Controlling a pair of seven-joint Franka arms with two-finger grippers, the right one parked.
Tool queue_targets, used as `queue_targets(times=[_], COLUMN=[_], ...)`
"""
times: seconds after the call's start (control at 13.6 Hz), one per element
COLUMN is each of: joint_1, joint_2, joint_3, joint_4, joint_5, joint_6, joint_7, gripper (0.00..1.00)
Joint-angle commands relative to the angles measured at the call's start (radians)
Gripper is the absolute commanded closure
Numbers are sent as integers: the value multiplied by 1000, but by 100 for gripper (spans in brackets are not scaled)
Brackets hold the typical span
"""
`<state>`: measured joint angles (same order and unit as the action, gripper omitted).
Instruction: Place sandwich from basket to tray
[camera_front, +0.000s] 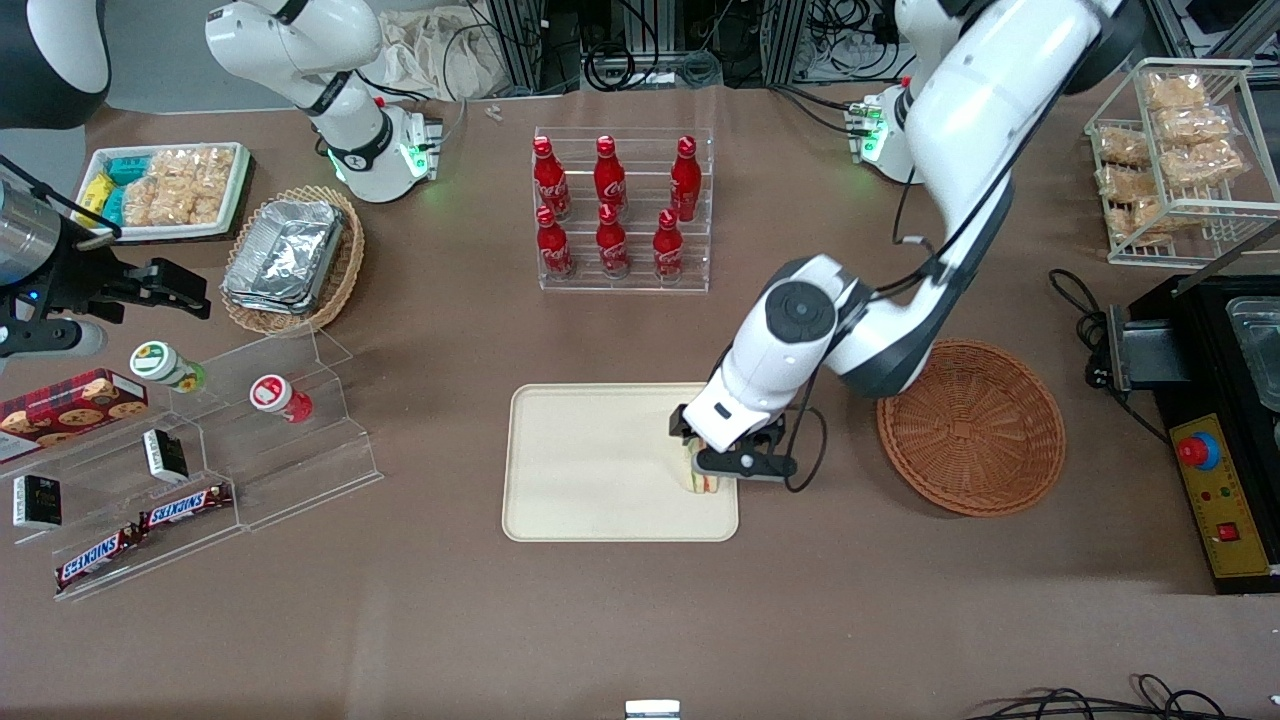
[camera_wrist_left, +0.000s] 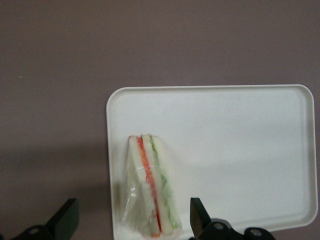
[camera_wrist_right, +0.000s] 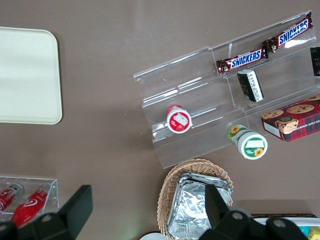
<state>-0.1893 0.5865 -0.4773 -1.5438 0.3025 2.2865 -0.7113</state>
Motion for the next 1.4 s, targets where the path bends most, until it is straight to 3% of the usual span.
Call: queue_targets(times=[0.0, 0.29, 0.44, 0.51, 0.66, 0.96, 1.1, 1.32], joint_1=[-1, 1, 2, 2, 2, 5, 140, 149], joint_2=[-161, -214, -267, -307, -378, -490, -555, -571], joint_3=[41, 71, 95, 144, 247, 396, 370, 365], joint_4=[26, 265, 294, 289, 254, 168, 101, 85], joint_5=[-23, -69, -91, -138, -238, -259, -319, -316], joint_6=[-251, -672, -795, -835, -880, -917, -906, -897], joint_7=[-14, 9, 117, 177, 325, 547, 607, 602], gripper=[0, 0, 0, 0, 0, 0, 0, 0])
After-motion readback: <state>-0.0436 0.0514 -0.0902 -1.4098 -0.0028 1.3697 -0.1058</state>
